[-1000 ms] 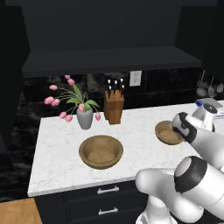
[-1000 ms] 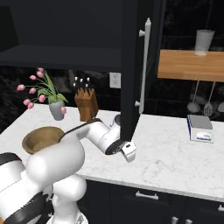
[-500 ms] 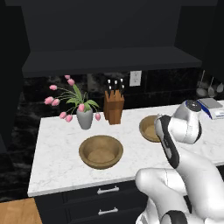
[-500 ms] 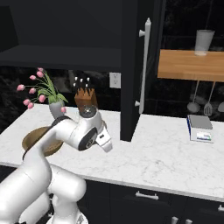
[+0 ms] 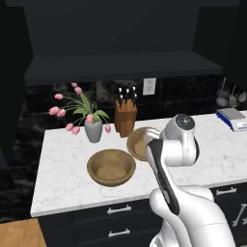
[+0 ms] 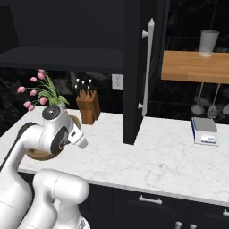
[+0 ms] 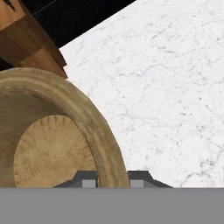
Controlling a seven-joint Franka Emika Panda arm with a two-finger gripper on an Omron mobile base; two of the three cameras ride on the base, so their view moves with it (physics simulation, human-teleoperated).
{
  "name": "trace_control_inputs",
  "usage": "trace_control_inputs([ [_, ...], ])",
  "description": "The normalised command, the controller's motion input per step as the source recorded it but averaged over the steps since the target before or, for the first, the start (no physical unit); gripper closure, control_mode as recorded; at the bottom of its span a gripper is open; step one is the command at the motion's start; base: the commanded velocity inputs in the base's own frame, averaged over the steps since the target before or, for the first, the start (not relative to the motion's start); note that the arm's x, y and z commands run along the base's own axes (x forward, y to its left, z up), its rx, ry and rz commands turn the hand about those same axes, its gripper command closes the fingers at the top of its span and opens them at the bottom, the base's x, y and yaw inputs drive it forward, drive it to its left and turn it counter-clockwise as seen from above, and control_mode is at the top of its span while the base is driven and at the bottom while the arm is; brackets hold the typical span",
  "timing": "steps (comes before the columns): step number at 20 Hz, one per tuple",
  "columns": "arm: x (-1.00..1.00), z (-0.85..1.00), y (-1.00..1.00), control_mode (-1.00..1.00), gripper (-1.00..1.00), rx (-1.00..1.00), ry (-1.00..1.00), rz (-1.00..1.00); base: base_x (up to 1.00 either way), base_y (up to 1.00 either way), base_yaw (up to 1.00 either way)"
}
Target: Pick up the bowls on the counter and stack them on top of one another in the open cabinet. Place the smaller bowl on top of the larger bowl.
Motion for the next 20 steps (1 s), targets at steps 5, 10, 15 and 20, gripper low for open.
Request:
trace_control_inputs([
  [5,0.14,0.16,1.0,-1.0,1.0,-0.04,0.23,0.21,0.0,0.0,0.0],
  [10,0.0,-0.05,0.43,-1.0,1.0,-0.04,0.01,0.06,0.0,0.0,0.0],
  [15,0.01,-0.13,0.22,-1.0,1.0,0.0,0.07,0.0,0.0,0.0,0.0],
  [20,0.15,-0.07,0.33,-1.0,1.0,0.0,0.01,0.0,0.0,0.0,0.0],
])
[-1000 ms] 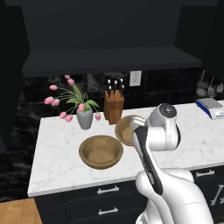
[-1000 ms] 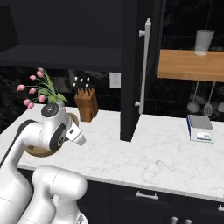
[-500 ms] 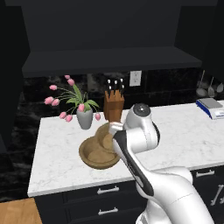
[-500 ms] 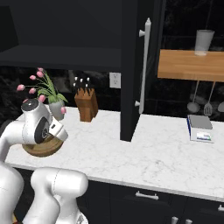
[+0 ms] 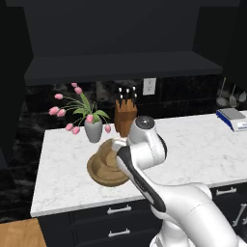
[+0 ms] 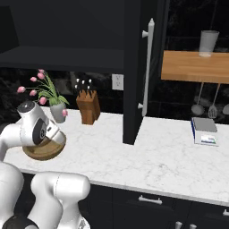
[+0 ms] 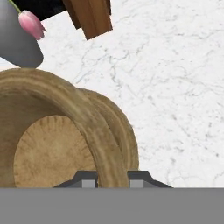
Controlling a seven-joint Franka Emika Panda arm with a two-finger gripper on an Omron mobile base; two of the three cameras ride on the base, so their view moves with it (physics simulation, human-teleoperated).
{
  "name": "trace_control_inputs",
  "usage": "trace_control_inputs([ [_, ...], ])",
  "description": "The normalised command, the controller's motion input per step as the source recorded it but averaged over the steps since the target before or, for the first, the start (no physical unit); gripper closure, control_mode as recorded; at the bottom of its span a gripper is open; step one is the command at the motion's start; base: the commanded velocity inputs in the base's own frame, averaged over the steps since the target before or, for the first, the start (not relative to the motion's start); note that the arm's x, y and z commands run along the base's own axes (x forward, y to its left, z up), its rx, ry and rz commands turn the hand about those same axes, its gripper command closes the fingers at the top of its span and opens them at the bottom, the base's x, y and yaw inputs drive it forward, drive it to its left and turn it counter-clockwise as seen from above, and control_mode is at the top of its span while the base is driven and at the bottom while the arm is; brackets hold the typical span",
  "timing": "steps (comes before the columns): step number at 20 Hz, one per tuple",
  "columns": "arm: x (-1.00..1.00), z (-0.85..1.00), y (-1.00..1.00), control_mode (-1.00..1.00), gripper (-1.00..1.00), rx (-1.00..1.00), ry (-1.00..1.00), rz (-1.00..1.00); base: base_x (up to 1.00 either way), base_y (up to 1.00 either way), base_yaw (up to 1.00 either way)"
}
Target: Pick up the bowls on the counter and stack them on top of one another in the open cabinet. Place the smaller bowl on top of the larger bowl.
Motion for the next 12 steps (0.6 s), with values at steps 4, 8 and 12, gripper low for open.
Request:
trace_control_inputs([
  [4,0.07,-0.19,0.33,-1.0,1.0,0.0,0.0,0.0,0.0,0.0,0.0],
  [8,0.06,-0.36,0.19,-1.0,1.0,0.0,0.01,0.0,0.0,0.0,0.0],
  [12,0.3,-0.22,0.03,-1.0,1.0,0.0,0.0,0.0,0.0,0.0,0.0],
])
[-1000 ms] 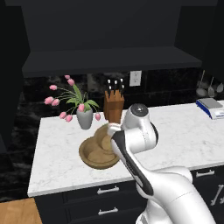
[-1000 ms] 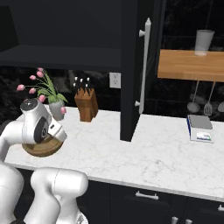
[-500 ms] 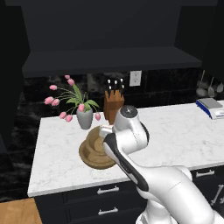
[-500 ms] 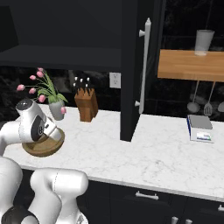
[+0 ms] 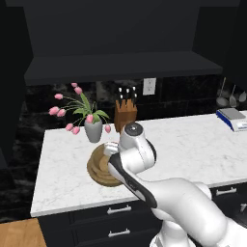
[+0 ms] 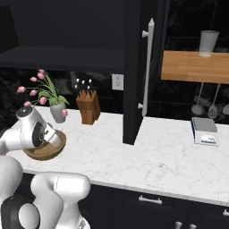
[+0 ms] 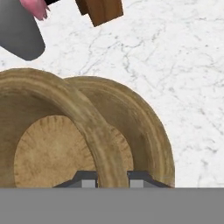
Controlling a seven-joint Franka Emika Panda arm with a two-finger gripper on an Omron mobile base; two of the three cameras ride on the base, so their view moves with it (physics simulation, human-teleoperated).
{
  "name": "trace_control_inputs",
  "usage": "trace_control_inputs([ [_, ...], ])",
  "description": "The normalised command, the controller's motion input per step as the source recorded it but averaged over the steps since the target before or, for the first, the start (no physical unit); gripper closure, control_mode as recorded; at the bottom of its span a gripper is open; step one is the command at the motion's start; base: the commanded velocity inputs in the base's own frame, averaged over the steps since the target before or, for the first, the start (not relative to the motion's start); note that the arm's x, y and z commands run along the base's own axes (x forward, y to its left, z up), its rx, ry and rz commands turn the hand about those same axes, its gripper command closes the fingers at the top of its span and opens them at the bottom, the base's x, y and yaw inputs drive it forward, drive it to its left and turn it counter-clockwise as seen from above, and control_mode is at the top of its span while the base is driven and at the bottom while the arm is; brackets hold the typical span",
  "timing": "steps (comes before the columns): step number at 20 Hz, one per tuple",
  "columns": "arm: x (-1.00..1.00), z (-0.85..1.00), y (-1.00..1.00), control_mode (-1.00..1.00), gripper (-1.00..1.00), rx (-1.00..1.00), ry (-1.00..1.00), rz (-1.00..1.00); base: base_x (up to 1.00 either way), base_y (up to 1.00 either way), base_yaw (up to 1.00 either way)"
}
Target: Pick up the bowls on the counter and stack them on top of one another in the open cabinet. Place the smaller bowl on top of the larger bowl.
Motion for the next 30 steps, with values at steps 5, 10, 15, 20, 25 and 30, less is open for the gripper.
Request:
trace_control_inputs([
  [5,0.43,-0.13,0.0,-1.0,1.0,0.0,0.03,0.0,0.0,0.0,0.0],
  [10,0.29,-0.1,0.12,-1.0,1.0,0.0,0.03,0.0,0.0,0.0,0.0],
  [15,0.2,-0.14,0.34,-1.0,-1.0,-0.02,0.01,0.0,0.0,0.0,0.0],
  [20,-0.15,0.01,0.17,-1.0,-1.0,-0.03,0.01,0.0,0.0,0.0,0.0],
  [25,-0.46,0.58,-0.09,-1.0,-1.0,0.02,-0.12,-0.02,0.0,0.0,0.0],
  [30,-0.06,0.18,-0.38,-1.0,-1.0,0.03,0.02,0.0,0.0,0.0,0.0],
])
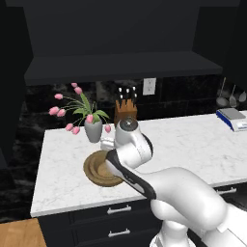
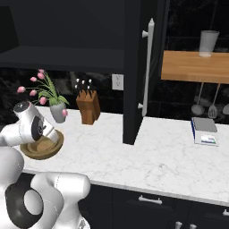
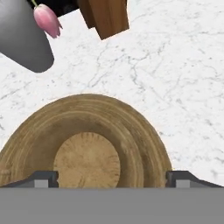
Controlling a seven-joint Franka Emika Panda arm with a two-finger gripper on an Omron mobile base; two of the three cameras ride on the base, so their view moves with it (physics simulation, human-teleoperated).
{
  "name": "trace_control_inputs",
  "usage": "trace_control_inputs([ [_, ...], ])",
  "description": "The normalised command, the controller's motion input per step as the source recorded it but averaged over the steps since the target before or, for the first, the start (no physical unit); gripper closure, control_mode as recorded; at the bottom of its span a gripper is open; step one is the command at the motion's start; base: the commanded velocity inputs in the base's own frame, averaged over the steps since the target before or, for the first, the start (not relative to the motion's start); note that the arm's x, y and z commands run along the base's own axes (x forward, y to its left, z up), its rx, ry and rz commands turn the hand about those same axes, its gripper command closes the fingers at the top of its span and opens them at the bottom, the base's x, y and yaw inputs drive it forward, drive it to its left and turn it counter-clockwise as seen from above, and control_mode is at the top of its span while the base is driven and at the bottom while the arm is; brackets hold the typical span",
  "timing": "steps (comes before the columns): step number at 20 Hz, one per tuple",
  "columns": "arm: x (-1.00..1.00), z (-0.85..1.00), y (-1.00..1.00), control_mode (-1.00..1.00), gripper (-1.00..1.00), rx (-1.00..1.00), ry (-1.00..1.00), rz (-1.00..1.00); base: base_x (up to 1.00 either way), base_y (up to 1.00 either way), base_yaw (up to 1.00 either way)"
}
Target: Pick up the bowls on the counter and stack them on top of one another in the open cabinet. Place the smaller bowl on top of the larger bowl.
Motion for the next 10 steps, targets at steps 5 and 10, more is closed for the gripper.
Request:
trace_control_inputs([
  [5,0.0,-0.13,-0.59,-1.0,-1.0,0.07,0.04,0.1,0.0,0.0,0.0],
  [10,-0.05,-0.13,-0.11,-1.0,-1.0,0.02,0.07,0.08,0.0,0.0,0.0],
])
